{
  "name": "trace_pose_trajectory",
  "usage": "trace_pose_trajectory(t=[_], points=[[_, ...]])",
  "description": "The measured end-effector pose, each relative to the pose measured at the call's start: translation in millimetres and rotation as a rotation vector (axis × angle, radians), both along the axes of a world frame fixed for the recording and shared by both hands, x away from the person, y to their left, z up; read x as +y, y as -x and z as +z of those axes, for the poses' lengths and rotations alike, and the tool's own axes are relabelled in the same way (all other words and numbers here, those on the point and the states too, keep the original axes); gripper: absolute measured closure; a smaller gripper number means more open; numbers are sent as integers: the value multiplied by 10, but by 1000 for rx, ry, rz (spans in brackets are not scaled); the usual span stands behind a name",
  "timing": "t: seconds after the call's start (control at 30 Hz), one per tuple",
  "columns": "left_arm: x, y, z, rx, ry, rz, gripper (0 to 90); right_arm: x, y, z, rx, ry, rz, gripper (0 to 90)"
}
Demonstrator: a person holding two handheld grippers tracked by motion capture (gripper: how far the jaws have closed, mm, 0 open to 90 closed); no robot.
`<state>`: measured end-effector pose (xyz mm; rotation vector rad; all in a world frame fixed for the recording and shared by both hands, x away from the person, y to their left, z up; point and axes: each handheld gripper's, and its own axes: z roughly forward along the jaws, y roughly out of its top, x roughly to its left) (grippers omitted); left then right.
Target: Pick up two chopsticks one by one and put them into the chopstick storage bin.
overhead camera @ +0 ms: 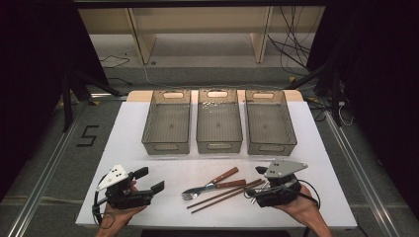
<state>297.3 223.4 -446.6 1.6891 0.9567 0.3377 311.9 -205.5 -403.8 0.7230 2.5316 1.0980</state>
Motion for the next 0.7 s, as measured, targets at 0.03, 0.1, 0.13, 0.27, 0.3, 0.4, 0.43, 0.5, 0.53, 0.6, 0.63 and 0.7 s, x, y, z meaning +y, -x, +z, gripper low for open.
trace_pose_trajectory(t=[0.03, 0.1, 0.13, 0.27, 0.3, 0.4, 0.43, 0.5, 0.53, 0.6, 0.63, 0.7], points=[[0, 0, 0, 0, 0, 0, 160, 32, -14, 2, 12, 28, 20, 273], [1, -1, 1, -2, -1, -1, 160, 99, -33, -1, 23, 80, 55, 283], [-1, -1, 1, -2, -1, -2, 160, 134, -39, -4, 29, 103, 72, 293], [-4, -2, 2, -1, 0, -4, 160, 277, -66, -28, 36, 186, 153, 328], [-3, -2, 3, -1, -1, -4, 160, 315, -69, -36, 42, 206, 170, 338], [-1, -2, 3, -1, -1, -2, 160, 416, -95, -63, 44, 260, 221, 374], [-1, -2, 3, -1, 0, -2, 160, 448, -105, -74, 46, 281, 238, 385], [-1, -2, 3, 0, 3, 1, 160, 508, -130, -95, 57, 313, 266, 411], [-1, -3, 2, 0, 5, 1, 160, 536, -140, -108, 66, 324, 279, 426], [-4, -2, 2, -1, 8, 2, 160, 587, -166, -142, 75, 355, 303, 448], [-3, -3, 2, -2, 7, 1, 160, 609, -177, -164, 76, 371, 315, 456], [-1, -4, 2, -2, 2, -1, 160, 649, -194, -203, 82, 398, 332, 468]])
